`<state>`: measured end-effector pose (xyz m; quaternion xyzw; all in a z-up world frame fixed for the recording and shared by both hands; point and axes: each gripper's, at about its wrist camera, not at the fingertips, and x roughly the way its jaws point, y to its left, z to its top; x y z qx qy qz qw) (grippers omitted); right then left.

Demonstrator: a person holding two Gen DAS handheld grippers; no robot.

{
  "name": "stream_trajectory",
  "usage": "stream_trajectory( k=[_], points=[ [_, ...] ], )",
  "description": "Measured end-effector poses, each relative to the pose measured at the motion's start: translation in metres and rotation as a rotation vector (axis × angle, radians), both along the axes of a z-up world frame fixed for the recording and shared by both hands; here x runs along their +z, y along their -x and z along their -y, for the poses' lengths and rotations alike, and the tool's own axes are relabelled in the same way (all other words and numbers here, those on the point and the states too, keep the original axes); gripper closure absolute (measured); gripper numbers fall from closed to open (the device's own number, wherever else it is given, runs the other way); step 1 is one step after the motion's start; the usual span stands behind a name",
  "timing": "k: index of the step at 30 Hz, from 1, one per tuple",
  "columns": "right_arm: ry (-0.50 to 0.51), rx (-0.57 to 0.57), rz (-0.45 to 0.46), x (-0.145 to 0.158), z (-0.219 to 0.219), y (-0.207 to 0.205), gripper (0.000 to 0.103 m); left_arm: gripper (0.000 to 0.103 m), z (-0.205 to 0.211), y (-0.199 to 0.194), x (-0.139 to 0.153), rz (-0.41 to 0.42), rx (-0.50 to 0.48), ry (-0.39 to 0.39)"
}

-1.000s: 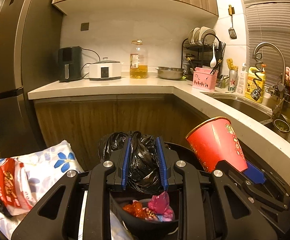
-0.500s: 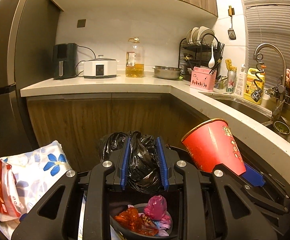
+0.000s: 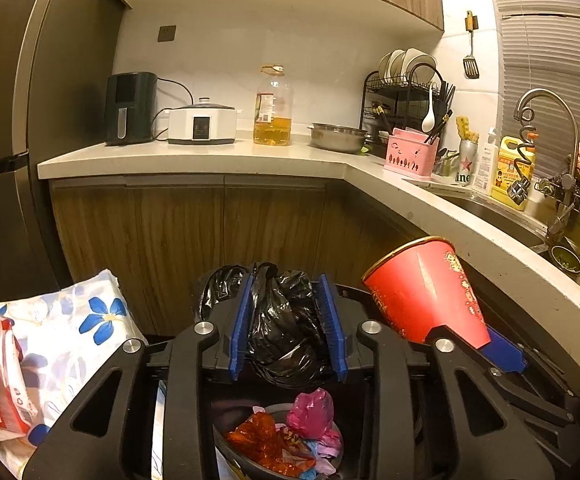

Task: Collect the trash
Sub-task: 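Open both tools to drop the black bag and red cup into the bin, then move both open tools back toward the table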

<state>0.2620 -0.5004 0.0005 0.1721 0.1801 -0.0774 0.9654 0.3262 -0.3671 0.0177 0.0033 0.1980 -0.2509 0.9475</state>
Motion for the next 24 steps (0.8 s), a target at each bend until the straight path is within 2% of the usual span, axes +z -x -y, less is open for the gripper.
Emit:
stream_trajectory(
  k=[3,5,8,13,15,19,24],
  points=[
    [-0.001,-0.002,-0.011,-0.003,0.000,-0.002,0.046,0.059,-0.001,-0.001,-0.002,0.000,0.006,-0.003],
    [-0.007,-0.006,-0.019,-0.005,0.002,-0.002,0.039,0.048,-0.003,-0.002,-0.002,0.002,0.011,-0.002],
    [-0.016,-0.023,-0.030,-0.008,0.006,-0.001,0.038,0.037,-0.009,-0.002,-0.002,-0.006,0.025,0.010],
    [0.000,-0.041,-0.060,-0.012,0.005,0.003,0.033,0.028,-0.018,-0.002,-0.002,-0.018,0.042,0.022],
    [0.007,-0.049,-0.068,-0.013,0.003,0.006,0.030,0.021,-0.021,0.000,-0.002,-0.022,0.056,0.017],
    [0.030,-0.059,-0.080,-0.010,-0.002,0.011,0.027,0.017,-0.031,0.007,-0.004,-0.033,0.082,0.012],
    [0.085,-0.072,-0.083,-0.003,-0.014,0.022,0.021,0.015,-0.042,0.022,-0.004,-0.037,0.126,-0.038]
  ],
)
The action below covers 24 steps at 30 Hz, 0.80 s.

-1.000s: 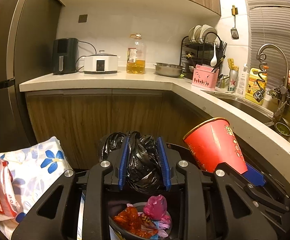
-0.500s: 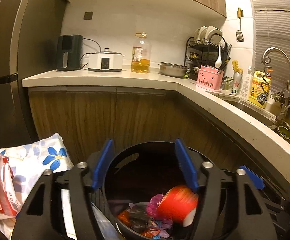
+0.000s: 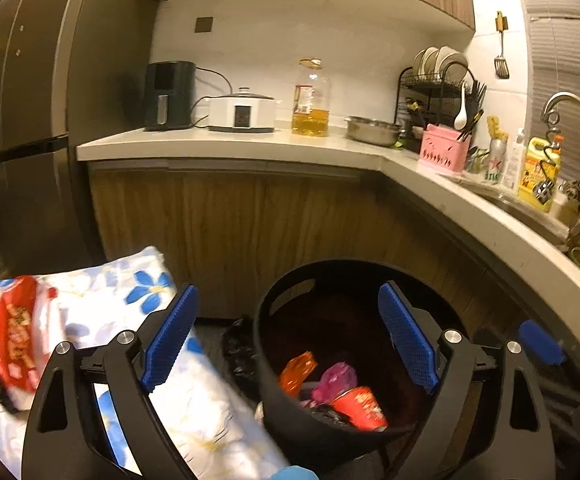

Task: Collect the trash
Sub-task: 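Move both open tools back toward the table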

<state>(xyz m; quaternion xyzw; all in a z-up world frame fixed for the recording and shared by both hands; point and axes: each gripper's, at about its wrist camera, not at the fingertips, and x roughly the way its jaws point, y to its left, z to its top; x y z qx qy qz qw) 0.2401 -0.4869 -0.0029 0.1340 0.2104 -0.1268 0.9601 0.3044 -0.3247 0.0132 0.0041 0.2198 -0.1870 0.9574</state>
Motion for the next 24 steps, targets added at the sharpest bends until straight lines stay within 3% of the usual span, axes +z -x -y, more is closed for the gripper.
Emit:
stream_trajectory(
  k=[5,24],
  points=[
    [0.039,-0.010,-0.001,0.005,-0.011,0.014,0.018,0.013,-0.014,0.022,0.002,0.019,0.037,-0.037],
    [0.113,-0.016,-0.007,0.017,-0.066,0.073,0.015,0.008,-0.079,0.098,0.011,0.042,0.120,-0.029]
  ],
)
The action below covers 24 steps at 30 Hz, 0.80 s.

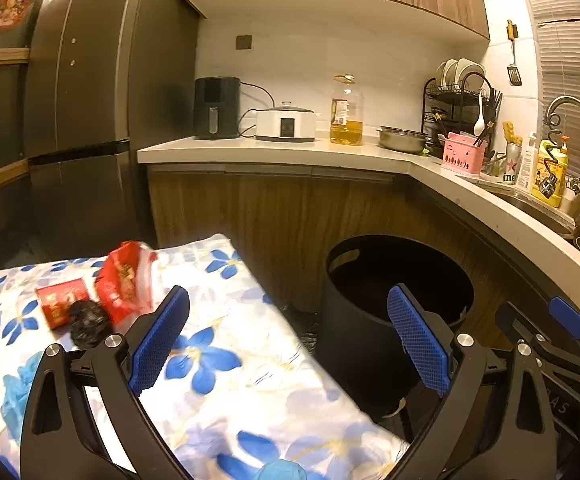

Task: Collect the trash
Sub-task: 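Move both open tools back toward the table, then grasp the blue glove with the left tool while the right tool grasps the black bag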

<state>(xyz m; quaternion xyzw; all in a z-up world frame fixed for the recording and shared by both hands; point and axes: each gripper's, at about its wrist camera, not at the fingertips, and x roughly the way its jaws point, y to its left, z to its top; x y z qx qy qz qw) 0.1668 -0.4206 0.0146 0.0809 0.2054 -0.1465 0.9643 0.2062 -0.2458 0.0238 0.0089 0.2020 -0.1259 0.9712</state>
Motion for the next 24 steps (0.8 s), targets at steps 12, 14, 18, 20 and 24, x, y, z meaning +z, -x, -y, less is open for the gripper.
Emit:
stream_trajectory(
  k=[12,14,18,20,24],
  points=[
    [-0.012,0.058,0.052,-0.005,-0.057,0.029,0.015,0.008,-0.087,0.039,-0.022,0.000,0.155,-0.008],
    [-0.012,0.077,0.059,-0.006,-0.067,0.030,0.015,0.008,-0.109,0.044,-0.027,0.010,0.215,-0.019],
    [-0.012,0.137,0.061,-0.010,-0.096,0.027,0.015,0.008,-0.153,0.049,-0.039,0.009,0.337,-0.043],
    [-0.013,0.166,0.058,-0.012,-0.110,0.025,0.015,0.008,-0.175,0.049,-0.046,-0.009,0.387,-0.050],
    [-0.008,0.228,0.046,-0.016,-0.139,0.017,0.015,0.008,-0.210,0.045,-0.060,-0.051,0.465,-0.046]
  ],
)
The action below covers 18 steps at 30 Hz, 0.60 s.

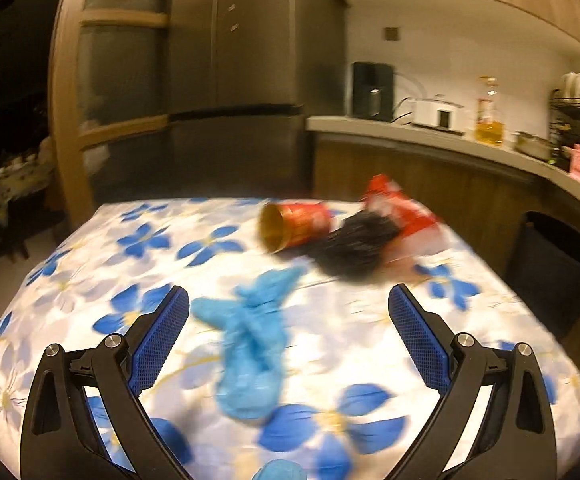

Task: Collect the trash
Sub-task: 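Grasp the blue glove with the left tool while the right tool grasps the black bag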

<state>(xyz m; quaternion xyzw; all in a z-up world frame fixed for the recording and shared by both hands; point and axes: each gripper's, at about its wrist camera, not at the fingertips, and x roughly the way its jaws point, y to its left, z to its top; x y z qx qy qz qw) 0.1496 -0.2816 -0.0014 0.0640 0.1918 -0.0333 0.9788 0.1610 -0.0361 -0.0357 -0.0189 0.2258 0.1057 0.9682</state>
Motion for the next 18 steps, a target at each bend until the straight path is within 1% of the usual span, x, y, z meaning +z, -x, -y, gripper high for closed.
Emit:
stream_trajectory(
  k=[2,6,7,10,11,13,14,15,16,17,18],
  points=[
    [0.006,0.026,-0.005,-0.003,-0.011,-0.002,0.015,0.008,-0.011,-0.005,-0.006,-0.018,0.021,0.010],
    [0.024,0.080,-0.008,-0.005,-0.037,-0.007,0.015,0.008,-0.021,-0.020,-0.014,-0.058,0.031,0.027],
    [0.027,0.093,-0.009,-0.005,-0.043,-0.008,0.015,0.009,-0.022,-0.024,-0.016,-0.072,0.029,0.030],
    [0.034,0.117,-0.011,-0.006,-0.054,-0.013,0.015,0.018,-0.026,-0.034,-0.024,-0.120,0.025,0.052],
    [0.035,0.122,-0.012,-0.006,-0.056,-0.015,0.015,0.024,-0.028,-0.036,-0.027,-0.138,0.025,0.062],
    [0.036,0.135,-0.016,-0.007,-0.063,-0.019,0.015,0.029,-0.032,-0.039,-0.033,-0.164,0.018,0.085],
    [0.037,0.140,-0.019,-0.007,-0.066,-0.021,0.015,0.036,-0.034,-0.042,-0.037,-0.186,0.008,0.103],
    [0.037,0.147,-0.022,-0.008,-0.070,-0.024,0.015,0.047,-0.035,-0.044,-0.039,-0.202,0.003,0.111],
    [0.038,0.155,-0.024,-0.008,-0.074,-0.027,0.015,0.052,-0.036,-0.046,-0.042,-0.221,-0.001,0.118],
    [0.040,0.160,-0.025,-0.009,-0.077,-0.029,0.015,0.064,-0.038,-0.049,-0.046,-0.248,-0.006,0.130],
    [0.044,0.171,-0.025,-0.010,-0.082,-0.031,0.015,0.070,-0.039,-0.051,-0.048,-0.259,-0.010,0.139]
  ],
)
